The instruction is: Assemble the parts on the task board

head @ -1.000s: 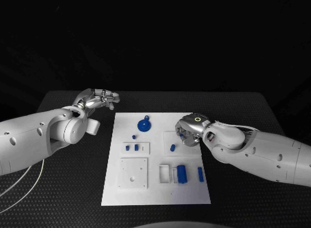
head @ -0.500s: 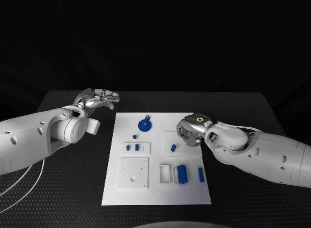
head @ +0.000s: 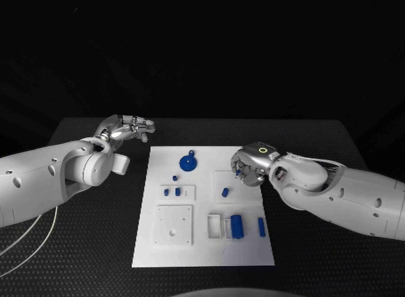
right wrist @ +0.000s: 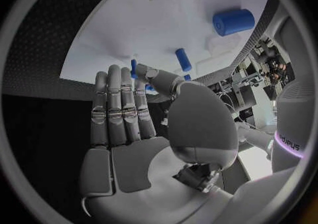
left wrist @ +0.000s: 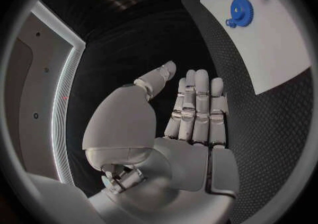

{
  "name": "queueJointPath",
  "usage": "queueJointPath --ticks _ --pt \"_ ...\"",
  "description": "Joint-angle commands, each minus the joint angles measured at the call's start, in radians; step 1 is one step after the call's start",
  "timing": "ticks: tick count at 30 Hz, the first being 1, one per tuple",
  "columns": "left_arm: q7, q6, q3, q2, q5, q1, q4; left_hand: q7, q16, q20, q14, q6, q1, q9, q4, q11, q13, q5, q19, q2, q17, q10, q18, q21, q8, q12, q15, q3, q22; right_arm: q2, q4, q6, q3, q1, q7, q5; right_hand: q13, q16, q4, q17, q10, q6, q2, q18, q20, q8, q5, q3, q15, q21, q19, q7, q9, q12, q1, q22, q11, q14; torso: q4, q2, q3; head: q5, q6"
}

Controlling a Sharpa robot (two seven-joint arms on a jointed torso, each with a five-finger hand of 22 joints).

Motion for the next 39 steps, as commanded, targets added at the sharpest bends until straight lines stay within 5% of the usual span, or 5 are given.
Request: queueJointPath --ticks 1,9,22,34,39 --pt "0.006 0.014 0.001 0.001 0.008 0.001 0.0 0.001 -0.003 -0.016 0.006 -0.005 -0.011 0.001 0.001 0.002 -0.001 -0.004 0.007 0.002 0.002 -0.009 0.009 -0.006 0.002 0.002 0.0 -0.007 0.001 0.0 0.005 0.021 0.0 0.0 0.009 0.023 0.0 -0.001 0.004 0.003 0.005 0.004 -0.007 0.007 -0.001 0.001 0.008 0.001 -0.001 0.005 0.01 0.0 0.002 0.001 -0.001 0.001 0.0 0.004 -0.0007 0.001 -0.0001 -0.002 0.002" --pt "0.004 0.016 0.001 0.0 0.01 0.001 -0.002 0.001 -0.003 -0.016 0.007 -0.006 -0.01 0.001 0.0 0.002 -0.001 -0.004 0.007 0.002 0.002 -0.009 0.009 -0.007 0.002 0.002 0.0 -0.007 0.001 -0.011 0.025 0.026 0.006 0.003 0.012 0.049 0.004 -0.003 0.004 0.007 0.005 0.004 -0.007 0.006 -0.001 0.0 0.016 -0.001 -0.001 0.005 0.009 0.0 0.004 -0.002 -0.002 0.001 0.0 0.003 0.0026 0.0 -0.0003 -0.002 -0.001" --pt "0.003 0.018 0.001 0.003 0.013 0.001 -0.009 0.002 -0.003 -0.016 0.007 -0.007 -0.01 0.001 0.0 0.003 -0.002 -0.004 0.008 0.001 0.002 -0.012 0.01 -0.007 0.001 0.002 0.0 -0.007 0.002 -0.015 0.1 0.022 0.043 0.016 0.016 0.091 0.008 -0.005 0.004 0.012 0.004 0.004 -0.004 0.006 -0.001 -0.002 0.024 -0.004 0.0 0.006 0.008 0.0 0.007 -0.005 -0.005 0.001 0.0 0.003 0.0011 -0.001 -0.0012 0.012 0.002" --pt "0.004 0.017 0.001 0.028 0.02 0.001 -0.037 0.002 -0.004 -0.016 0.007 -0.008 -0.01 0.001 -0.001 0.004 -0.002 -0.004 0.009 0.001 0.003 -0.015 0.01 -0.008 0.002 0.001 0.0 -0.008 0.002 0.093 0.113 0.034 0.047 0.024 0.027 0.088 0.013 -0.008 0.003 0.017 0.004 0.003 0.0 0.006 0.0 -0.005 0.033 -0.008 0.0 0.006 0.007 0.001 0.01 -0.008 -0.007 0.001 0.0 0.003 0.0016 -0.005 -0.0032 0.066 0.008" --pt "0.004 0.017 0.001 0.041 0.02 0.001 -0.047 0.002 -0.004 -0.016 0.007 -0.008 -0.01 0.001 -0.001 0.004 -0.002 -0.004 0.009 0.001 0.003 -0.015 0.01 -0.009 0.002 0.001 0.0 -0.008 0.003 0.138 0.114 0.035 0.03 0.024 0.032 0.079 0.015 -0.01 0.002 0.019 0.003 0.002 0.003 0.006 0.0 -0.006 0.038 -0.011 0.0 0.007 0.006 0.001 0.011 -0.01 -0.008 0.001 0.001 0.003 0.002 -0.009 -0.0062 0.104 0.01"
